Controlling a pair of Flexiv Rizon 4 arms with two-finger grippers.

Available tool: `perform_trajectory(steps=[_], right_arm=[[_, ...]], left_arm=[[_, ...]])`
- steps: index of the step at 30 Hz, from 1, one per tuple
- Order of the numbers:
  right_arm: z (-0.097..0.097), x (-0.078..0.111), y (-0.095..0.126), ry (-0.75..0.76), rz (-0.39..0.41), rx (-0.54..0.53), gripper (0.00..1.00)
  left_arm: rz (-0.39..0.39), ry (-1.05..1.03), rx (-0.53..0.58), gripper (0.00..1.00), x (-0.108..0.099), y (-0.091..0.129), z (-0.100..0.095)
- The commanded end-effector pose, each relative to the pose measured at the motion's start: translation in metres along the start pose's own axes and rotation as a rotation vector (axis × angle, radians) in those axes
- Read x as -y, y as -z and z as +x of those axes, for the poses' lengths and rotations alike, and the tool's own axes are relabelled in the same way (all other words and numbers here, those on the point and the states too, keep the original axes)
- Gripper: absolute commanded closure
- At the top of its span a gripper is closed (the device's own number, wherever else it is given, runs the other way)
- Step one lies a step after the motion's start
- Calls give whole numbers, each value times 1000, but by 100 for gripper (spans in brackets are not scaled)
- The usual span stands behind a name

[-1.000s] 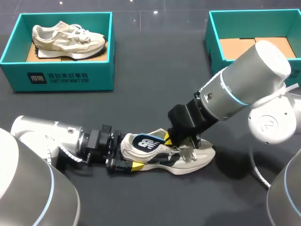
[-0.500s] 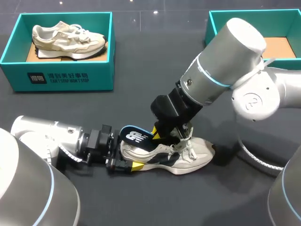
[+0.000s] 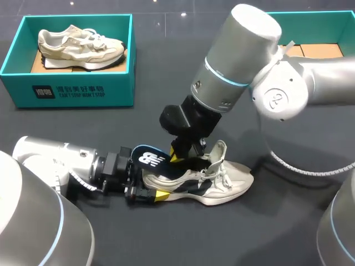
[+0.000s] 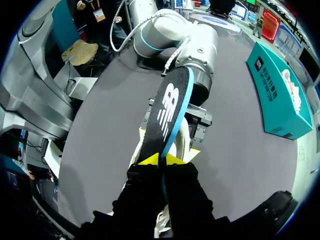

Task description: Take the shoe out of the shoebox, open the shoe tongue, remove and reinsert the insole, then place the shoe into the shoebox

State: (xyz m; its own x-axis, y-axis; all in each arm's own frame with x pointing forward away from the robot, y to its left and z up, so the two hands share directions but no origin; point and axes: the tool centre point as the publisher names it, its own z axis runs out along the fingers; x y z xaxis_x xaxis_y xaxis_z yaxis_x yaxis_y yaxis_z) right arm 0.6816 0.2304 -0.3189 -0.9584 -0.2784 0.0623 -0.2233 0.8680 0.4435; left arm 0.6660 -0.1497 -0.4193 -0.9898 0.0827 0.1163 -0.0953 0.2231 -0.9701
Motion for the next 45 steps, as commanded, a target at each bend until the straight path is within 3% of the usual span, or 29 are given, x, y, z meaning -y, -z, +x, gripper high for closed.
perform_trajectory(steps=[1,4,6,7,8,13,18,32,36,45], right_arm=[[-2,-5,-2,-30,45,-7,59],[-2,-6,0,-59,66,-12,47],[-2,-7,2,-91,84,-24,25],[-2,-7,3,-106,91,-29,9],[-3,-7,5,-116,95,-34,0],[-3,-10,12,-159,114,-59,0],[-3,-9,17,-188,53,-87,0],[-3,-9,17,-188,53,-87,0],[-3,-16,19,-267,-20,-117,0],[6,-17,16,-346,-91,-135,1]], left_arm=[[-1,0,1,100,0,-1,0],[-1,0,1,100,0,-1,0],[-1,0,1,100,0,-1,0],[-1,0,1,100,0,-1,0],[-1,0,1,100,0,-1,0],[-1,0,1,100,0,-1,0],[-1,0,1,100,0,-1,0],[-1,0,1,100,0,-1,0],[-1,0,1,100,0,-1,0],[-1,0,1,100,0,-1,0]])
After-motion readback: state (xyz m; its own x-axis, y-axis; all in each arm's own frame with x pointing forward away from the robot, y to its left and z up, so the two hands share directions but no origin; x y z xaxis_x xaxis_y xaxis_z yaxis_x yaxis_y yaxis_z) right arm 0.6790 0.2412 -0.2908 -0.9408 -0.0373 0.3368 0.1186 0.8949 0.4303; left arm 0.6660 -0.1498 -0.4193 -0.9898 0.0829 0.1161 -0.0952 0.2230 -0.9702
